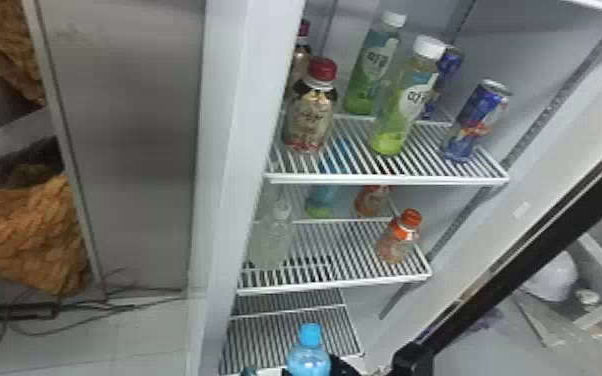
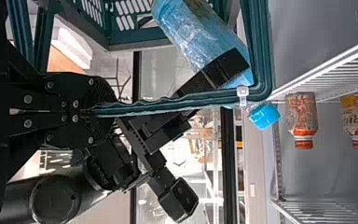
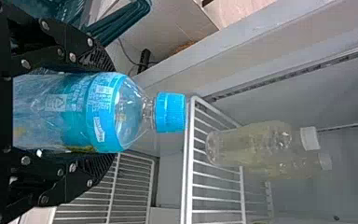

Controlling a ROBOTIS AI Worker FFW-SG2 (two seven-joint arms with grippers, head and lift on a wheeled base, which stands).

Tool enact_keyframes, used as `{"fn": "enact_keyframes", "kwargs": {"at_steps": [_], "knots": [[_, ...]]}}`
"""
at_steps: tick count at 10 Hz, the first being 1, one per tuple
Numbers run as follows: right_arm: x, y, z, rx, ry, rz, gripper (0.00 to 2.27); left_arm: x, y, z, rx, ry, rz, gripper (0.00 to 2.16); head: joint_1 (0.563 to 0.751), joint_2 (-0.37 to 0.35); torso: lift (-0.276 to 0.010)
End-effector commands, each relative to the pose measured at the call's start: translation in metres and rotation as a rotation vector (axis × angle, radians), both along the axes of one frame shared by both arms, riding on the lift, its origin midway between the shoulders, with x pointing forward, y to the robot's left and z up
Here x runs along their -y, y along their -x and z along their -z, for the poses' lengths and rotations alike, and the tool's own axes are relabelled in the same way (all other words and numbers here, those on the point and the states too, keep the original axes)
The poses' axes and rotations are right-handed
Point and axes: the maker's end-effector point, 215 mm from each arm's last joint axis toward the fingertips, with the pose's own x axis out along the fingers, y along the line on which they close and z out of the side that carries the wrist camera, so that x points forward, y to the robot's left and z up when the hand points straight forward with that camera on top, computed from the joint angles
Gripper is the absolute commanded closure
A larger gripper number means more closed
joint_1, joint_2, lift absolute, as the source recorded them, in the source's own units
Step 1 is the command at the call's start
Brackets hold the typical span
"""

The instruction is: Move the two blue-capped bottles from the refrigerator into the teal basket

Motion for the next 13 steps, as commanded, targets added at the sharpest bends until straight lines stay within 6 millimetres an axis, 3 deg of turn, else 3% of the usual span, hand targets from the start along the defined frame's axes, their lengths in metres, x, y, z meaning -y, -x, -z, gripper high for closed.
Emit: {"fn": "enact_keyframes", "kwargs": {"at_steps": [1, 4, 6, 10, 13], "knots": [[0.003, 0.000, 0.006, -0.008, 0.004, -0.004, 0.50, 0.000, 0.001, 0.000, -0.002, 0.001, 0.000, 1.14, 0.695, -0.350, -0.138], [0.005, -0.004, 0.003, 0.017, 0.002, -0.003, 0.47, 0.000, 0.001, 0.000, -0.002, 0.001, 0.000, 1.14, 0.695, -0.350, -0.138], [0.013, -0.017, -0.005, 0.067, 0.003, 0.021, 0.47, 0.000, 0.001, 0.000, -0.002, 0.001, 0.000, 1.14, 0.695, -0.350, -0.138], [0.040, -0.068, -0.026, 0.230, 0.001, 0.111, 0.47, 0.001, 0.000, 0.000, -0.004, 0.003, -0.002, 1.14, 0.695, -0.350, -0.138], [0.045, -0.097, -0.050, 0.375, -0.007, 0.163, 0.47, 0.001, -0.001, 0.000, -0.001, 0.002, -0.001, 1.14, 0.695, -0.350, -0.138]]}}
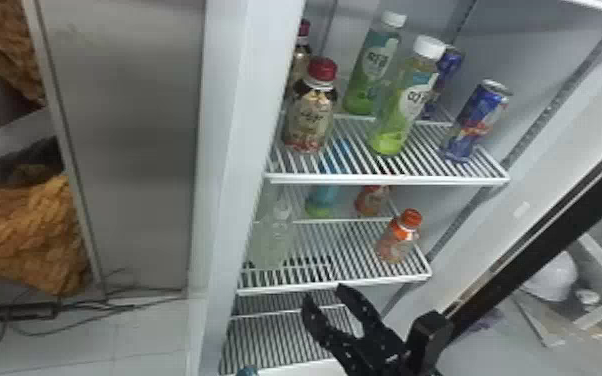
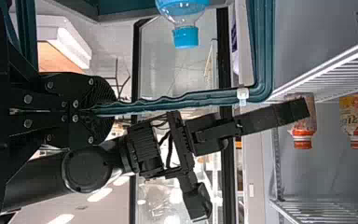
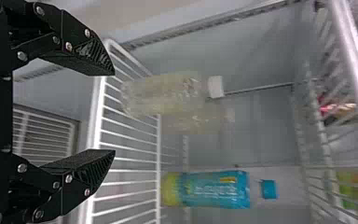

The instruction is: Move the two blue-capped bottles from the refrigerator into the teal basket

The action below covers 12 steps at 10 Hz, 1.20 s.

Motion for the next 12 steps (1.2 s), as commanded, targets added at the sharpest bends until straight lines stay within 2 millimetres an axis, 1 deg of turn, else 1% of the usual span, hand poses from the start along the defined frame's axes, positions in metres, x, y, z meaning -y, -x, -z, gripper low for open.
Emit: {"fn": "enact_keyframes", "kwargs": {"at_steps": [1, 3, 6, 7, 10, 12], "knots": [[0.000, -0.012, -0.008, 0.072, -0.005, 0.020, 0.46, 0.000, 0.000, 0.000, -0.001, 0.001, -0.001, 1.14, 0.695, -0.350, -0.138], [0.004, -0.028, -0.014, 0.148, -0.007, 0.061, 0.41, 0.001, 0.000, 0.000, -0.001, 0.001, 0.001, 1.14, 0.695, -0.350, -0.138], [0.023, -0.052, -0.026, 0.236, 0.005, 0.133, 0.37, 0.001, 0.000, 0.000, -0.001, 0.001, 0.001, 1.14, 0.695, -0.350, -0.138], [0.027, -0.060, -0.024, 0.242, 0.004, 0.155, 0.33, 0.001, -0.001, -0.001, 0.001, 0.003, 0.000, 1.14, 0.695, -0.350, -0.138], [0.040, -0.082, -0.030, 0.285, 0.034, 0.202, 0.24, 0.001, -0.001, -0.001, 0.000, 0.003, 0.000, 1.13, 0.695, -0.350, -0.138], [0.051, -0.102, -0.027, 0.297, 0.051, 0.242, 0.17, 0.001, -0.001, -0.001, 0.000, 0.003, 0.000, 1.14, 0.695, -0.350, -0.138]]}}
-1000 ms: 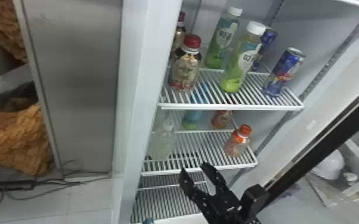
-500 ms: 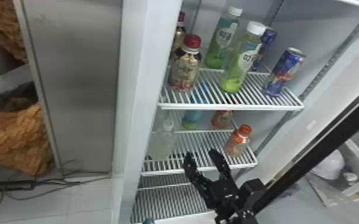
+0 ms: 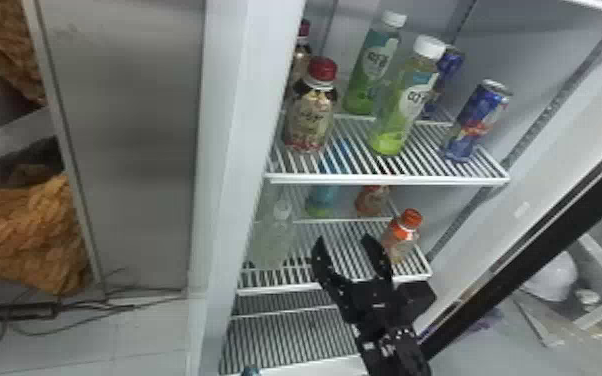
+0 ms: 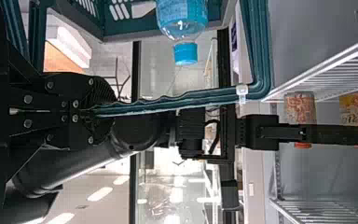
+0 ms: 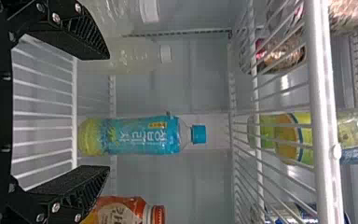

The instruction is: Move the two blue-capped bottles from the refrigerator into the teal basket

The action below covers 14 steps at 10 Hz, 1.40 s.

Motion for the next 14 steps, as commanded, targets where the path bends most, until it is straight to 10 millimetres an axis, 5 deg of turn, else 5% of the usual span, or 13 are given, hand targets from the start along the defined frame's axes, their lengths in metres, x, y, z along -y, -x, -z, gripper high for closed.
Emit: {"fn": "enact_keyframes", "kwargs": {"at_steps": [1, 9, 14], "knots": [[0.008, -0.017, 0.002, 0.012, 0.011, 0.021, 0.15, 0.000, 0.001, 0.000, 0.000, 0.001, 0.001, 1.14, 0.695, -0.350, -0.138], [0.025, -0.069, 0.019, -0.018, 0.009, 0.111, 0.09, 0.005, 0.003, -0.002, 0.000, 0.004, 0.020, 1.14, 0.695, -0.350, -0.138], [0.031, -0.117, -0.006, 0.009, 0.036, 0.154, 0.09, 0.009, 0.002, -0.004, 0.004, 0.008, 0.029, 1.14, 0.695, -0.350, -0.138]]}}
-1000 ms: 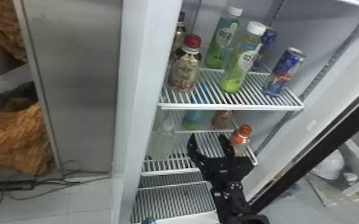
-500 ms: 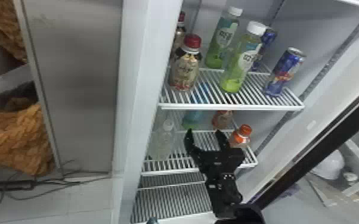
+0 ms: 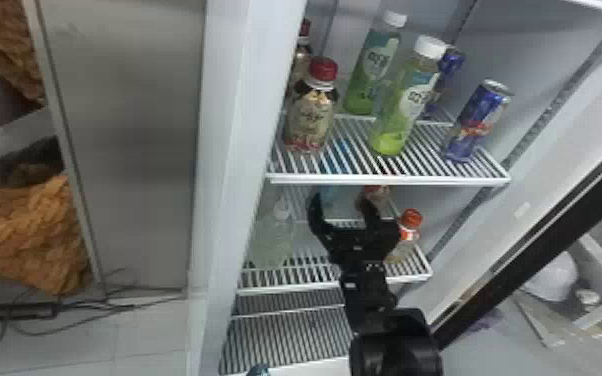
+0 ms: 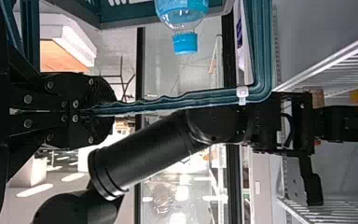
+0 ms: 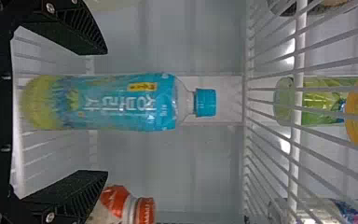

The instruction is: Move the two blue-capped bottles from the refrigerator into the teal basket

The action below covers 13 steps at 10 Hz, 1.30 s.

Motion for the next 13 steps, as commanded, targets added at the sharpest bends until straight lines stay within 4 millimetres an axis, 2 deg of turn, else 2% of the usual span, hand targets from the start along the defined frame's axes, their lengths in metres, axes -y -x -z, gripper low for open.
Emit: {"fn": "enact_keyframes", "kwargs": {"at_steps": [1, 3, 5, 8, 11, 12, 13], "knots": [[0.004, -0.014, -0.010, 0.008, 0.015, 0.010, 0.09, 0.001, 0.001, 0.000, 0.000, 0.000, 0.003, 1.13, 0.695, -0.350, -0.138], [0.000, -0.029, -0.023, 0.012, 0.033, -0.002, 0.09, 0.001, 0.000, -0.001, -0.001, 0.005, 0.000, 1.13, 0.695, -0.350, -0.138], [0.004, -0.038, -0.018, -0.020, 0.046, 0.002, 0.09, 0.001, -0.001, -0.002, -0.001, 0.007, -0.001, 1.13, 0.695, -0.350, -0.138], [0.002, -0.055, -0.032, -0.023, 0.075, -0.008, 0.10, 0.002, -0.004, -0.003, -0.001, 0.014, -0.010, 1.13, 0.695, -0.350, -0.138], [0.001, -0.064, -0.029, -0.054, 0.082, -0.008, 0.11, 0.003, -0.006, -0.004, 0.000, 0.018, -0.009, 1.13, 0.695, -0.350, -0.138], [0.002, -0.065, -0.026, -0.069, 0.086, -0.008, 0.17, 0.004, -0.005, -0.004, -0.003, 0.018, -0.008, 1.13, 0.695, -0.350, -0.138], [0.002, -0.066, -0.025, -0.074, 0.088, -0.009, 0.40, 0.004, -0.005, -0.004, -0.003, 0.019, -0.008, 1.13, 0.695, -0.350, -0.138]]}}
